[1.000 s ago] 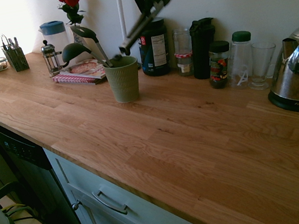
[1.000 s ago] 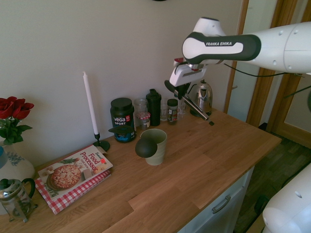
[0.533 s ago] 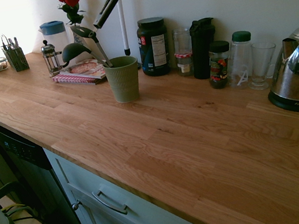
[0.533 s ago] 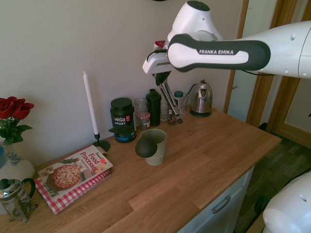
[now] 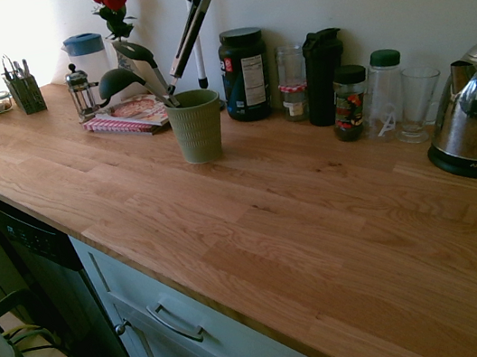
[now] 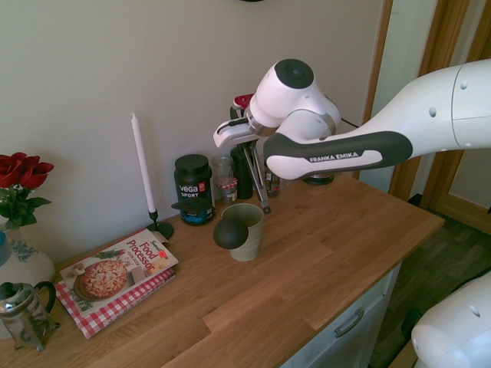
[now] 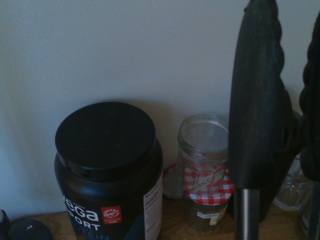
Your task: Put the tongs back in the holder
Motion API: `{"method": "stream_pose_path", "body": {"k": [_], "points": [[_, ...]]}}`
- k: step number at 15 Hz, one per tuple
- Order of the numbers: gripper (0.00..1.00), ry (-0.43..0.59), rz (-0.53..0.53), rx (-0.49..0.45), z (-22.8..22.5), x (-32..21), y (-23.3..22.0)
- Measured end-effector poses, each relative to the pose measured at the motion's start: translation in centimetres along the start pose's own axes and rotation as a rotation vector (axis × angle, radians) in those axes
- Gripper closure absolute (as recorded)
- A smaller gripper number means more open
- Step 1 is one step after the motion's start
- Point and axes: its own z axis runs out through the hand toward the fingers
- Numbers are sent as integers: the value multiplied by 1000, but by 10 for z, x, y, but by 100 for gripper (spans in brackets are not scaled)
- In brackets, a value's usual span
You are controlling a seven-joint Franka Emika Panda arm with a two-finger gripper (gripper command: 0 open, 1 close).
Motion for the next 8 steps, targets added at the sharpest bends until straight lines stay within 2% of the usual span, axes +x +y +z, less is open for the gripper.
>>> {"method": "stream_pose_path", "body": {"k": [8], "points": [[100,46,-14,16,30,-27,-12]]}}
